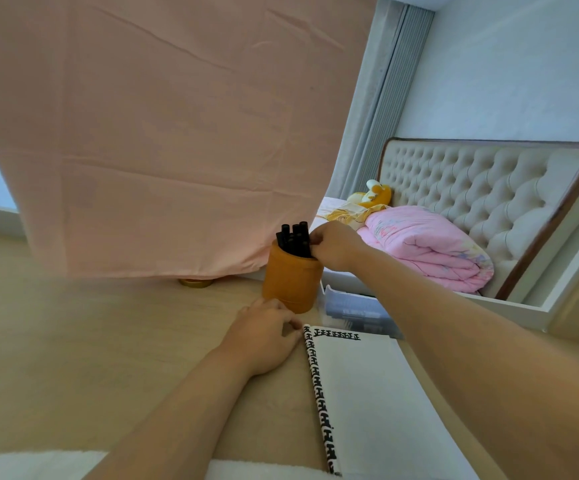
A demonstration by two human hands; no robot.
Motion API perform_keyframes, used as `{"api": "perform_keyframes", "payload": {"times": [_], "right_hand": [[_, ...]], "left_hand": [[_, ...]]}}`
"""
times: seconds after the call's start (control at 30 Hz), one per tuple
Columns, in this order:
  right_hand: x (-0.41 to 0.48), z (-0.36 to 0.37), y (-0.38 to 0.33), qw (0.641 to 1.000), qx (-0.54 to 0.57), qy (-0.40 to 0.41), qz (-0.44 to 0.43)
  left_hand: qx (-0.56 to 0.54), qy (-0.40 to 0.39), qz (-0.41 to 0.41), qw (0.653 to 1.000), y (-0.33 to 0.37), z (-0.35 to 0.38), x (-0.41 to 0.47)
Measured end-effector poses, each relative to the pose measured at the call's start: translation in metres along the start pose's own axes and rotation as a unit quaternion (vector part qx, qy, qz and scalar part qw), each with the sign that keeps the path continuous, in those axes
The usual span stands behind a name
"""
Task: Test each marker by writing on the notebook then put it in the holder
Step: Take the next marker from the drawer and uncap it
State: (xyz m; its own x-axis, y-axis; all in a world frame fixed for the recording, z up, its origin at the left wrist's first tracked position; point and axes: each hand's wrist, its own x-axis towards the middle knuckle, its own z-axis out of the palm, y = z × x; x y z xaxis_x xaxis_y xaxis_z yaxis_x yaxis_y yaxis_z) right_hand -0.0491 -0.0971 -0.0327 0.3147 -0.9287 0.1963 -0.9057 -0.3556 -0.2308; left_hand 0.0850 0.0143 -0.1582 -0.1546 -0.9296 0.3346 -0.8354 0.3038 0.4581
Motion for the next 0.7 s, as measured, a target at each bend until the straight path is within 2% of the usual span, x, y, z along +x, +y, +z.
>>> {"api": "perform_keyframes", "payload": {"times": [0.07, 0.17, 0.23, 0.37, 0.5, 0.57, 0.63, 0.7], "right_hand": [[-0.001, 0.0, -0.001, 1.0, 0.004, 0.004, -0.022], [-0.008, 0.0, -0.001, 0.99, 0.093, 0.063, -0.081], [-0.009, 0.001, 0.0, 0.987, 0.083, 0.076, -0.111], [-0.013, 0.004, 0.009, 0.988, 0.078, 0.054, -0.121], [-0.026, -0.008, 0.034, 0.981, 0.098, 0.128, -0.103], [-0.03, -0.013, 0.055, 0.992, 0.06, 0.083, -0.073], [-0.034, -0.011, 0.074, 1.0, 0.012, -0.024, -0.015], [-0.035, -0.006, 0.09, 0.995, -0.032, -0.088, 0.027]], "left_hand": [[0.003, 0.001, 0.0, 1.0, 0.0, 0.0, 0.0], [0.004, 0.005, 0.0, 1.0, 0.0, 0.0, 0.0], [0.006, 0.005, 0.0, 1.0, 0.0, 0.0, 0.0], [0.014, 0.002, 0.001, 1.0, 0.001, -0.001, 0.0], [0.021, -0.004, 0.002, 1.0, 0.003, -0.002, 0.0], [0.022, 0.0, 0.0, 1.0, 0.004, -0.002, 0.0], [0.027, 0.006, -0.002, 1.0, 0.005, -0.001, 0.0], [0.03, 0.012, -0.003, 0.999, 0.006, 0.0, 0.0]]}}
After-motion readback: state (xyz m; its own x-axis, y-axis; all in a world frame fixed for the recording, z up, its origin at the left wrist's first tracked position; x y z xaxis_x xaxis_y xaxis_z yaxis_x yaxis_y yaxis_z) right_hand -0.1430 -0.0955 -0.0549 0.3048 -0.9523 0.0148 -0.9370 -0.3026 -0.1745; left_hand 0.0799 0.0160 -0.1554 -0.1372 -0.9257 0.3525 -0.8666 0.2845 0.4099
